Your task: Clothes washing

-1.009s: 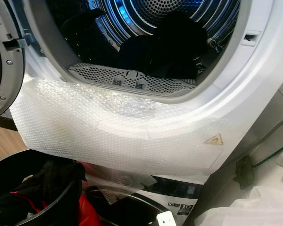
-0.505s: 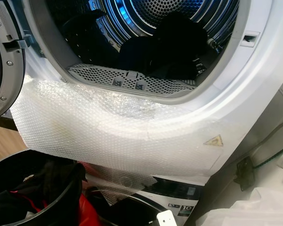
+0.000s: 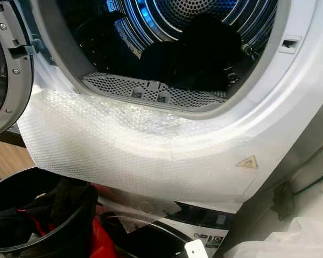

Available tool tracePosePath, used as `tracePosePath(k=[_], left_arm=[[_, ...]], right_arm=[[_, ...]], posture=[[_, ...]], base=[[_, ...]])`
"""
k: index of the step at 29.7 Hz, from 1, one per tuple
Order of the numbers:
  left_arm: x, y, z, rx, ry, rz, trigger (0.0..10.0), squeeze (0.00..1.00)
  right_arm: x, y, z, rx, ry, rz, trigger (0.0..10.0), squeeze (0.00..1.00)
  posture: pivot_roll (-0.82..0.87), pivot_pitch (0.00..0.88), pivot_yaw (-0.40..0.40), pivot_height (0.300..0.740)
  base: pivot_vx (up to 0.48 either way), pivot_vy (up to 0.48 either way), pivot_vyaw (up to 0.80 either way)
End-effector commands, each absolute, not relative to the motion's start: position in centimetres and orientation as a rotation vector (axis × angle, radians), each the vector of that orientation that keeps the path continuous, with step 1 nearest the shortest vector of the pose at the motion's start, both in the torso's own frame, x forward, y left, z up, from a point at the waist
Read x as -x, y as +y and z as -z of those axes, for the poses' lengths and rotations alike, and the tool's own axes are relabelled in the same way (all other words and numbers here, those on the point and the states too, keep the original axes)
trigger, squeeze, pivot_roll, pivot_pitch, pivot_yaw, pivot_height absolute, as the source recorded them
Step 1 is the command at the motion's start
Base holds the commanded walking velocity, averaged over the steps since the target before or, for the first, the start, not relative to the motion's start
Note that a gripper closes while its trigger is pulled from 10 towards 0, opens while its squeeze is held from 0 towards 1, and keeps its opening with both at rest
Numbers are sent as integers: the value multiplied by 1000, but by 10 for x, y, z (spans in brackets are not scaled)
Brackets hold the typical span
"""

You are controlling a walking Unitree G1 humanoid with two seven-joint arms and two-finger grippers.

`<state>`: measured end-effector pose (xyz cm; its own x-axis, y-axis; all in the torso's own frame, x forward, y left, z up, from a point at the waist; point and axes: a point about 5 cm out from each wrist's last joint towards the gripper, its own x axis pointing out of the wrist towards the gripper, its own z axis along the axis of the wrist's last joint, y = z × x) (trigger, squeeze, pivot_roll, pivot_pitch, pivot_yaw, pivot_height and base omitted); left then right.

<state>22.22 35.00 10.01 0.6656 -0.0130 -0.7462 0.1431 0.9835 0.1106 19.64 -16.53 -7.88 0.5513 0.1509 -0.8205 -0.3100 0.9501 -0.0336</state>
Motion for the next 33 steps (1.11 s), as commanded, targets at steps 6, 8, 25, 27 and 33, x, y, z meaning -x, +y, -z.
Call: tracePosePath(k=[6, 8, 25, 27, 33], left_arm=[[-242, 335, -109, -6, 786, 175, 10000, 0], [-244, 333, -110, -2, 810, 217, 10000, 0], [-195, 377, -151, -376, 1056, 498, 10000, 0], [-195, 383, -155, -413, 1072, 471, 10000, 0], [-199, 380, -142, -459, 1105, 477, 10000, 0]], right_arm=[[-194, -177, 79, 202, 960, -257, 10000, 0], [-194, -179, 79, 205, 961, -256, 10000, 0], [-190, -168, 82, 200, 969, -284, 10000, 0], [-190, -166, 82, 202, 971, -293, 10000, 0], [-195, -165, 80, 202, 957, -299, 10000, 0]], posture=[[253, 0, -89, 740], [251, 0, -89, 740], [272, 0, -53, 740], [280, 0, -55, 740], [273, 0, -66, 740]], base=[[0, 0, 0], [0, 0, 0], [0, 0, 0], [0, 0, 0], [0, 0, 0]])
